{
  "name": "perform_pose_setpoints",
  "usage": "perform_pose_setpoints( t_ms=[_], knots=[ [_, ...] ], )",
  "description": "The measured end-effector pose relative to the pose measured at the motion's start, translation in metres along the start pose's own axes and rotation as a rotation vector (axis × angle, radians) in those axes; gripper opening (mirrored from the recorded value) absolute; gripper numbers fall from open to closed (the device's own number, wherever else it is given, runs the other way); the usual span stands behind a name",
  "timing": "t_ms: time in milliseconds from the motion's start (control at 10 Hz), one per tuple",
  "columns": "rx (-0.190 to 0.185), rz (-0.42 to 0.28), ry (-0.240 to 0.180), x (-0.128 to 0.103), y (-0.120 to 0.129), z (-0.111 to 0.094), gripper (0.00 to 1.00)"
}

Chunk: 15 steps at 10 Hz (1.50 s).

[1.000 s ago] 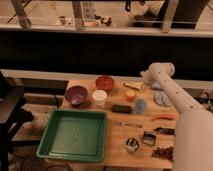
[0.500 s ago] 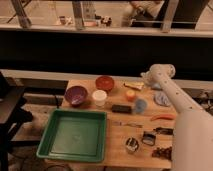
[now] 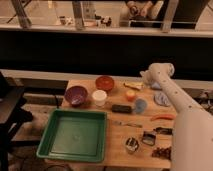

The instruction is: Place banana in metal cup

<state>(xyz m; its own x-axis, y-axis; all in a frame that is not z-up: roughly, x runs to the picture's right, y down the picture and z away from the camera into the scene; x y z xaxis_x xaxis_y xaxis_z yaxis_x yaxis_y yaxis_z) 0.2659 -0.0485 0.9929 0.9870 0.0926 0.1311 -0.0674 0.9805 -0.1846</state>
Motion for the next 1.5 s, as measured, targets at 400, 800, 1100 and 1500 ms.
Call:
perform_pose_setpoints(
  t_ms=[400,800,1100,1500],
  knots=[
    [-0.007,-0.002,0.007,0.001,0.009,0.036,0.78],
    [-0.001,-0.007,0.021,-0.002,0.009,0.044,0.38],
    [-0.004,-0.010,0.031,-0.001,0.006,0.035,0.08],
    [0.011,-0.003,0.050,0.001,0.013,0.019,0.00]
  ],
)
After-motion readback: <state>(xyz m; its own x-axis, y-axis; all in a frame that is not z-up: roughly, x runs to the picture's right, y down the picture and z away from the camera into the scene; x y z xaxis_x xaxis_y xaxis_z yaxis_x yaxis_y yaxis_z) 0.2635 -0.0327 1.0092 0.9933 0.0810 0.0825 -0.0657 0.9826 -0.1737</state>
